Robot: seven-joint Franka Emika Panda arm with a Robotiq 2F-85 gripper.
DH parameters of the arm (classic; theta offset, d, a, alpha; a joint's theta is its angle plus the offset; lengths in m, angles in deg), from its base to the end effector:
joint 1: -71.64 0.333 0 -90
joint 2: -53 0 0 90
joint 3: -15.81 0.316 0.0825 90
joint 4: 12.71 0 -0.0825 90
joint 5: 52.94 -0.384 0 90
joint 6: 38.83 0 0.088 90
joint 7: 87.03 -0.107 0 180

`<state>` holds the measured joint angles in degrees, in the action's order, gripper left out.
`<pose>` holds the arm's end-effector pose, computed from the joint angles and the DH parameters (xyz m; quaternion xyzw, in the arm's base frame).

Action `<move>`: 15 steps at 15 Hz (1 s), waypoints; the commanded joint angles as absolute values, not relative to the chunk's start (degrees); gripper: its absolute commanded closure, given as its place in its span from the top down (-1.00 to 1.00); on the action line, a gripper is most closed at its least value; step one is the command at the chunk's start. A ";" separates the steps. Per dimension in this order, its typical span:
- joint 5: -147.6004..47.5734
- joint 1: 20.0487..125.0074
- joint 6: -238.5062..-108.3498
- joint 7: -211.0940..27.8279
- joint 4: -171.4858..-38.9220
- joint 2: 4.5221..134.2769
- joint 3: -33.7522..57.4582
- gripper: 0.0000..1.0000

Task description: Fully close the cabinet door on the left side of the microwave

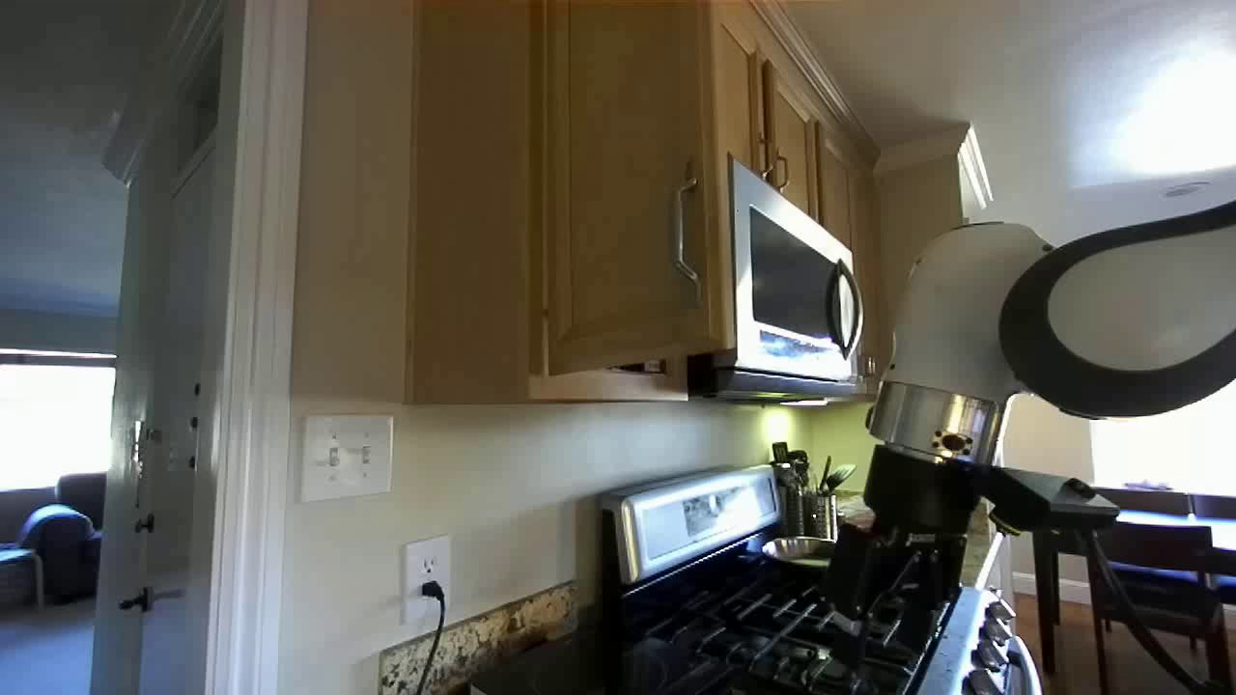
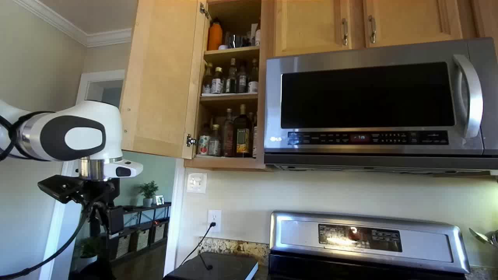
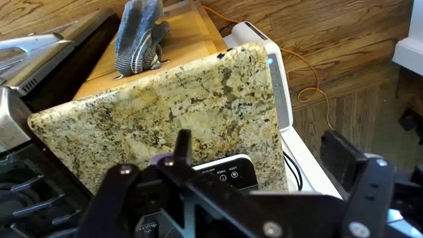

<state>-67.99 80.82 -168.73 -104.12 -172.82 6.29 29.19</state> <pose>0.3032 0.1291 0.4488 -0.9886 0.0461 -0.1258 0.0693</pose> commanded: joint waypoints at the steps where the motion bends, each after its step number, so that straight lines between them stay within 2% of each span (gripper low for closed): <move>1: -67.63 81.11 -168.63 -104.35 -173.14 6.46 28.86 1.00; 15: -67.57 82.50 -165.29 -101.18 -171.21 5.49 27.44 1.00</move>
